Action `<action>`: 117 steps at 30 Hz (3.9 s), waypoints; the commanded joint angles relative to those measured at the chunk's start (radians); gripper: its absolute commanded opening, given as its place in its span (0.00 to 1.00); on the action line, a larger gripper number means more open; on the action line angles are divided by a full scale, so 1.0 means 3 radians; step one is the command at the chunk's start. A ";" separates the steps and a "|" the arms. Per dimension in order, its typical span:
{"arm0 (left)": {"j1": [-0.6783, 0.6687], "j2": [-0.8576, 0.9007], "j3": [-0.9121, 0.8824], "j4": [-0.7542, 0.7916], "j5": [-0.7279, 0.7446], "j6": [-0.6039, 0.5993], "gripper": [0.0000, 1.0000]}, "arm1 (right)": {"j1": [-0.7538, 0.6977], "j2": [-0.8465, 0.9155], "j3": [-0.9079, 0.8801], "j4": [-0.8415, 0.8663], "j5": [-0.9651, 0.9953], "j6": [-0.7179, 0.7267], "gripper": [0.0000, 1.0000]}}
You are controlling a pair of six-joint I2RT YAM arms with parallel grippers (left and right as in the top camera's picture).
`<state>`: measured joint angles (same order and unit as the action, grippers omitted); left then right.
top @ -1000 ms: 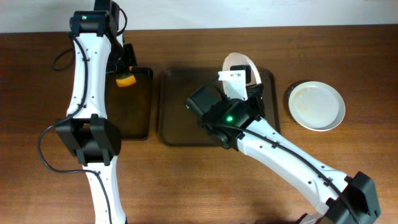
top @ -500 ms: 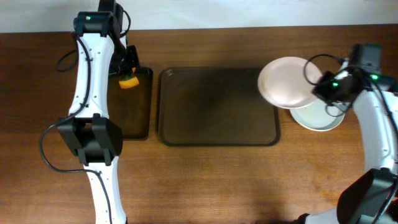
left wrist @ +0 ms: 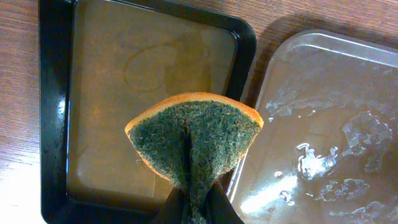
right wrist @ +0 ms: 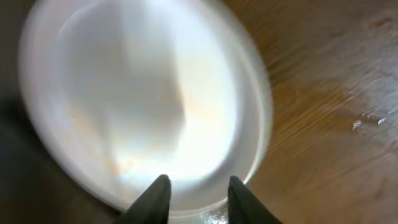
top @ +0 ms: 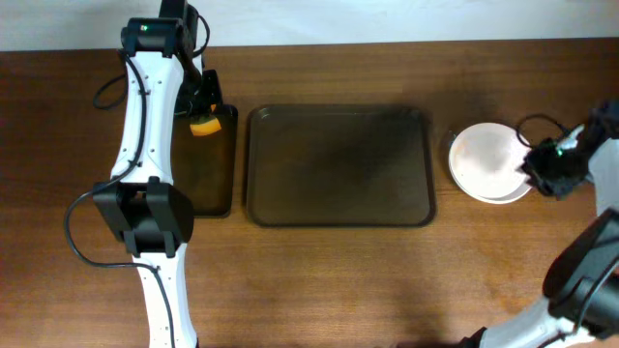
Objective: Clean dirty plates on tray and stack at the side
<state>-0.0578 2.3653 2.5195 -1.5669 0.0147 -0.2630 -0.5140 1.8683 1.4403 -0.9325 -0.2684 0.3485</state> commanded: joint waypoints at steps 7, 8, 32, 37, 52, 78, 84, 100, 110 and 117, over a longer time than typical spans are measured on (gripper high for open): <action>-0.0061 -0.0032 -0.0573 0.0122 -0.0326 0.0076 0.00 | 0.1857 -0.0425 0.0134 -0.0023 0.0037 -0.0266 0.74; -0.0122 -0.0032 -0.0573 0.0132 -0.0326 0.0167 0.00 | 0.1920 -0.0425 0.0134 -0.0023 0.0034 -0.0264 0.74; -0.0069 -0.0820 -0.0821 0.0381 -0.0614 -0.0095 1.00 | 0.1971 -0.1827 0.0160 -0.0379 -0.0289 -0.0538 0.95; -0.0069 -0.0820 -0.0821 0.0381 -0.0615 -0.0095 1.00 | 0.1972 -0.2448 0.0159 -0.0785 -0.0286 -0.0540 0.98; -0.0069 -0.0820 -0.0821 0.0381 -0.0614 -0.0095 1.00 | 0.1884 -0.5463 -0.3782 0.2867 0.0223 -0.1484 0.98; -0.0069 -0.0820 -0.0821 0.0381 -0.0615 -0.0094 1.00 | 0.1887 -0.6196 -0.4782 0.2908 0.0224 -0.1485 0.98; -0.0066 -0.0942 -0.0824 0.0306 -0.0661 -0.0094 1.00 | 0.1887 -0.6196 -0.4782 0.2908 0.0224 -0.1485 0.98; 0.0257 -0.7193 -0.7501 0.4772 0.0109 0.1400 1.00 | 0.1887 -0.6198 -0.4782 0.2908 0.0224 -0.1486 0.98; 0.0281 -0.7869 -0.8371 0.4960 0.0127 0.1980 1.00 | 0.1887 -0.6196 -0.4782 0.2908 0.0224 -0.1485 0.98; 0.0284 -0.7867 -0.8370 0.4968 0.0128 0.1980 1.00 | 0.1887 -0.6196 -0.4782 0.2908 0.0224 -0.1485 0.98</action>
<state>0.0231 0.0135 0.0170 -0.0788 0.0494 0.3153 0.0578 0.0158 0.0109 -0.0547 -0.2062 -0.0906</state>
